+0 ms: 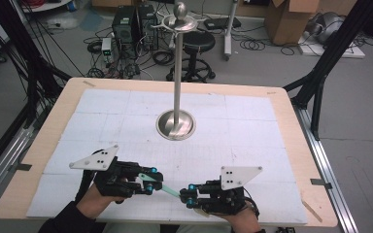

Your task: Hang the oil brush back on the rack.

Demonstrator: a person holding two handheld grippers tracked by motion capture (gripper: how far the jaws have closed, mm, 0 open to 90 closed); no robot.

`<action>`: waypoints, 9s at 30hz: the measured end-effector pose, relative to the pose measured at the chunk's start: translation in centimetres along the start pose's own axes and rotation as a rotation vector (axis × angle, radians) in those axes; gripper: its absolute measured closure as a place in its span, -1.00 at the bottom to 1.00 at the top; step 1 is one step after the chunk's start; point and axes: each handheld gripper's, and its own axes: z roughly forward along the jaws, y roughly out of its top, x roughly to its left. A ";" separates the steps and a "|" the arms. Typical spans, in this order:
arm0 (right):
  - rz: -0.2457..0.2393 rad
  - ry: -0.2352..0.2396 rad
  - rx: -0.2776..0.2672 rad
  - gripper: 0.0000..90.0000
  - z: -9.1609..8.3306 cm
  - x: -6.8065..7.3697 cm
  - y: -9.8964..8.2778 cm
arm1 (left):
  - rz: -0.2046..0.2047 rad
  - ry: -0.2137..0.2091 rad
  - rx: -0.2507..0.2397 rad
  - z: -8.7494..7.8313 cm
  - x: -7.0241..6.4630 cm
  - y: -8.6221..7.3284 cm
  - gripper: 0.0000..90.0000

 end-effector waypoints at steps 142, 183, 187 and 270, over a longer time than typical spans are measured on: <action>-0.089 -0.662 -0.074 -0.56 -2.7 2.2 0.2 | 0.023 0.243 0.131 3.4 2.5 7.9 0.84; -0.092 -0.820 -0.030 -0.59 -5.1 2.6 -0.9 | -0.023 0.336 0.191 3.3 11.8 17.5 0.84; -0.091 -0.821 -0.029 -0.58 -5.1 2.5 -0.9 | -0.020 0.334 0.203 3.5 12.5 18.3 0.84; -0.077 -0.831 -0.035 -0.59 -5.9 2.5 -1.3 | 0.004 0.455 0.124 1.9 14.3 18.9 0.01</action>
